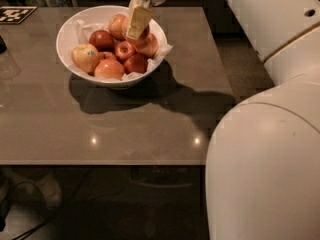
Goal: Pick apple from white bowl
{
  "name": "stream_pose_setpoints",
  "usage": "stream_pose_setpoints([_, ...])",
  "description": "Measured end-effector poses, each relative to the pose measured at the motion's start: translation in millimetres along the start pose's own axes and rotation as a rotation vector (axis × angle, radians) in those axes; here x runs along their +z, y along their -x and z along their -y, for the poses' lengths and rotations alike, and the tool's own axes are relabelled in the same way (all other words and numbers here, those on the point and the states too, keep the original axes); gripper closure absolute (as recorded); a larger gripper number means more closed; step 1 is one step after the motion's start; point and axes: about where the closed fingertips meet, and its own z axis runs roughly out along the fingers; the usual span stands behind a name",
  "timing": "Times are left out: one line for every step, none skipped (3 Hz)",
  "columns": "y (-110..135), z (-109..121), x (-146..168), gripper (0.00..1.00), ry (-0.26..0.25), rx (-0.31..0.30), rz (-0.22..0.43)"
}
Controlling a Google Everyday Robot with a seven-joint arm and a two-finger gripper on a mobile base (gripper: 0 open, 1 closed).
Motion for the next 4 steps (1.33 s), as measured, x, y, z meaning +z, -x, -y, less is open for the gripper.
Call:
stream_pose_setpoints([-12.6, -14.0, 6.9, 1.0, 0.025, 0.091, 0.041])
stream_pose_setpoints([-12.6, -14.0, 7.0, 1.0, 0.025, 0.091, 0.041])
stream_pose_setpoints([-15.3, -14.8, 16.8, 1.0, 0.047, 0.093, 0.042])
stream_pose_setpoints([-13.3, -13.7, 22.6, 1.0, 0.057, 0.091, 0.04])
